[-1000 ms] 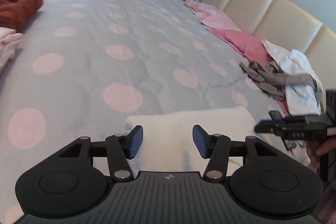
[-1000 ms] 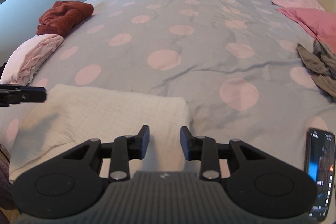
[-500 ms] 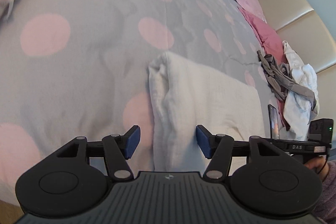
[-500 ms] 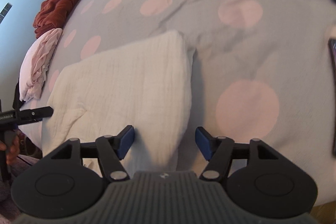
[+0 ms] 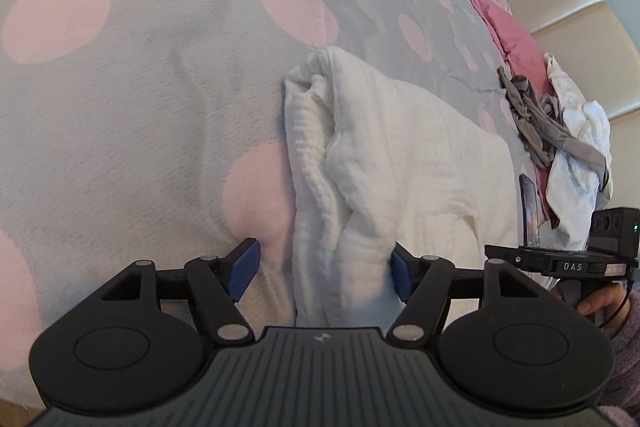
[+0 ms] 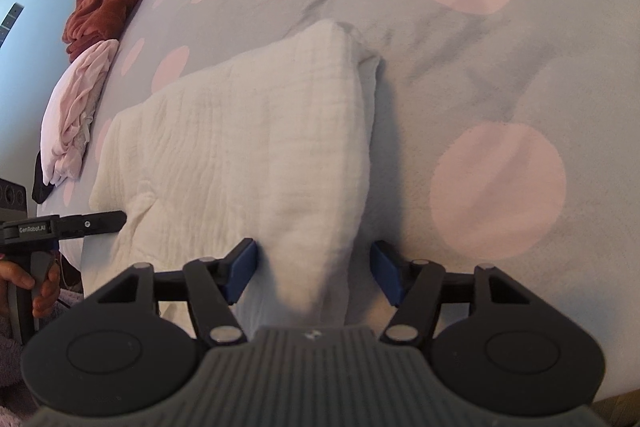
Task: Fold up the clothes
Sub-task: 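Grasp the edges of the folded white top with both tools, then carry the folded white top with both tools onto the pink clothes stack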
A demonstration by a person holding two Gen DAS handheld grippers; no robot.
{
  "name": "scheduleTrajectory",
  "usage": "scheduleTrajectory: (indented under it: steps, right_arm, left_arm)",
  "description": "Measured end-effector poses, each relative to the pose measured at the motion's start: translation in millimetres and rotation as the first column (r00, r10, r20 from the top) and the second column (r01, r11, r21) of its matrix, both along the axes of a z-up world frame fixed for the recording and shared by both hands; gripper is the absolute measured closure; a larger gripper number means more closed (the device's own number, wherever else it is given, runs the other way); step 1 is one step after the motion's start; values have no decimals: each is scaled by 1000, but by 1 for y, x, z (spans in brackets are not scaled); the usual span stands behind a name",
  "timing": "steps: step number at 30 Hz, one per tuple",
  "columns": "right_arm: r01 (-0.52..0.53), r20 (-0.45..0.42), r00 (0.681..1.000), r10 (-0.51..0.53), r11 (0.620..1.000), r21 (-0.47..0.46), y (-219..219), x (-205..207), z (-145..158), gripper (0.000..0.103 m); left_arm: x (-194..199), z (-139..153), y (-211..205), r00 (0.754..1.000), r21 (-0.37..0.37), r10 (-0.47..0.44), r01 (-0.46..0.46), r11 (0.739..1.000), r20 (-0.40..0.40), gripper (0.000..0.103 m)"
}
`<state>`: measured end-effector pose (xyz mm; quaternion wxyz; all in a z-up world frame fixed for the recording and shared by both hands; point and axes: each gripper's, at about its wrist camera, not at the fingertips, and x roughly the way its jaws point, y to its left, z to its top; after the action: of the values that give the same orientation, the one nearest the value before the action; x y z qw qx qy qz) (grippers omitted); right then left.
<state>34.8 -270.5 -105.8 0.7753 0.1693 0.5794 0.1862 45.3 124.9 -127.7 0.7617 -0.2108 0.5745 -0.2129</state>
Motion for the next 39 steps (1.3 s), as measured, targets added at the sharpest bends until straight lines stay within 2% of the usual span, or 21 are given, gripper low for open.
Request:
scheduleTrajectory:
  steps: [2,3,6,8,9,15,22,30,39]
  right_arm:
    - [-7,2,1000,7,1000,24,3,2,-3,60]
    - [-9,1,1000,9,999,38,4,3,-4,63]
    - [-14,4,1000,14,999,44,7,5,-6,66]
    - [-17,9,1000,16,999,47,7,5,-6,69]
    - [-19,18,1000,18,999,47,8,4,-5,72]
    - [-18,53,998,15,998,60,9,1,1,78]
    - [-23,95,995,17,998,63,3,-7,17,79]
    - [-39,147,989,25,995,88,10,-10,46,80]
    - [-79,201,978,47,985,154,46,6,89,80]
  left_arm:
    - [0,0,-4,1000,15,-14,13,1000,14,38]
    - [0,1,-6,1000,22,-21,20,1000,22,39]
    - [-2,5,-12,997,41,-46,44,998,59,49]
    - [-3,8,-16,994,50,-64,60,997,85,59]
    - [-4,11,-18,992,55,-76,71,996,99,68]
    - [-12,27,-34,973,138,-149,126,982,176,78]
    - [-20,45,-37,957,176,-176,137,975,229,81]
    - [-25,76,-27,947,153,-149,109,982,284,82]
    - [-13,124,20,942,111,-71,36,993,327,82]
